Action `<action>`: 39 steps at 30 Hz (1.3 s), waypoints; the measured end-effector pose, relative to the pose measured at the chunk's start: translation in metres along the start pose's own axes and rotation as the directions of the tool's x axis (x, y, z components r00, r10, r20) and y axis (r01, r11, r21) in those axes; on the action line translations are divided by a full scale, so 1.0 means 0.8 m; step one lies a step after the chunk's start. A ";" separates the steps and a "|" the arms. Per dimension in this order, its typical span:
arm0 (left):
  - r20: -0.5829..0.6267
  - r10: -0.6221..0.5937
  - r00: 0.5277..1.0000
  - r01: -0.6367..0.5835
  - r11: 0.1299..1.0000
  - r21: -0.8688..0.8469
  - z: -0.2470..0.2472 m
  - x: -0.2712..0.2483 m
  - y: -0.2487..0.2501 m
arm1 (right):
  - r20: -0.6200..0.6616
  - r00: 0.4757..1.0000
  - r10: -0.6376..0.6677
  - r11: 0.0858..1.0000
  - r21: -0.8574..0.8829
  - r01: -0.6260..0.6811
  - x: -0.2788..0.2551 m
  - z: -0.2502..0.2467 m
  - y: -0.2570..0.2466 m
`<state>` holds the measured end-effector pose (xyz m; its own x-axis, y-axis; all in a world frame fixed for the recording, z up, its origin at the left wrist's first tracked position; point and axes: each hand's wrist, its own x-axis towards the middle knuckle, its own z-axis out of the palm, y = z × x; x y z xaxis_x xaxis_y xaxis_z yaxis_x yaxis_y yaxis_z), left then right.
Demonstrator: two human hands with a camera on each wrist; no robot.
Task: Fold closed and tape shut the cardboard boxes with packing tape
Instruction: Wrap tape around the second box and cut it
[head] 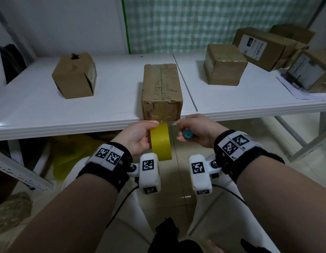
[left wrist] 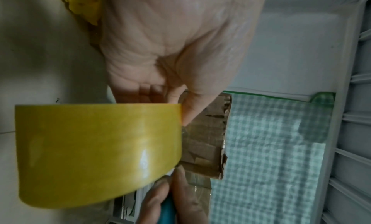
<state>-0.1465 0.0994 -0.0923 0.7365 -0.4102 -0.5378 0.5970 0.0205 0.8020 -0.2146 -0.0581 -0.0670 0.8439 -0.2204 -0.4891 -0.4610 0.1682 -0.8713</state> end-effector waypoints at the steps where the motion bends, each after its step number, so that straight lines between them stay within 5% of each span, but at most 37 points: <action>1: 0.000 0.001 1.000 -0.001 1.000 -0.002 0.001 0.000 0.000 | -0.006 1.000 -0.017 1.000 0.002 0.017 -0.001 0.001 0.000; 8: 0.002 0.007 1.000 -0.007 1.000 -0.021 0.000 0.003 -0.001 | -0.059 0.998 -0.003 0.993 -0.119 -0.004 -0.005 -0.002 -0.011; 13: -0.003 0.018 1.000 -0.018 1.000 -0.022 0.000 0.006 -0.001 | 0.054 0.999 0.006 1.000 -0.017 -0.005 -0.010 0.002 -0.019; 18: 0.020 0.030 0.999 -0.029 0.999 -0.013 -0.002 0.008 -0.001 | 0.111 0.991 -0.072 0.997 -0.019 0.074 -0.006 0.006 -0.021; 21: 0.016 0.028 0.999 -0.028 1.000 -0.007 -0.005 0.010 -0.001 | 0.069 0.985 -0.159 0.967 -0.192 0.169 -0.001 0.012 -0.020; 27: 0.047 0.035 0.998 -0.035 0.999 -0.003 -0.011 0.013 -0.001 | 0.043 0.908 -0.417 0.629 -0.707 0.323 0.014 0.029 -0.020; 30: 0.053 0.047 0.997 -0.048 0.999 0.011 -0.014 0.015 -0.002 | 0.115 0.845 -0.522 0.329 -0.887 0.323 0.018 0.037 -0.024; 33: 0.076 0.061 0.995 -0.062 0.998 0.020 -0.017 0.018 -0.003 | 0.254 0.795 -0.552 0.008 -0.951 0.309 0.019 0.047 -0.030; 39: 0.095 0.079 0.992 -0.084 0.995 0.053 -0.020 0.019 -0.004 | 0.401 0.779 -0.481 -0.302 -0.911 0.282 0.022 0.061 -0.044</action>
<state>-0.1321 0.1073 -0.1075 0.7476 -0.4924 -0.4457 0.5151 0.0063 0.8571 -0.1704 -0.0207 -0.0429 0.9897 0.1328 0.0542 0.1276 -0.9878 0.0888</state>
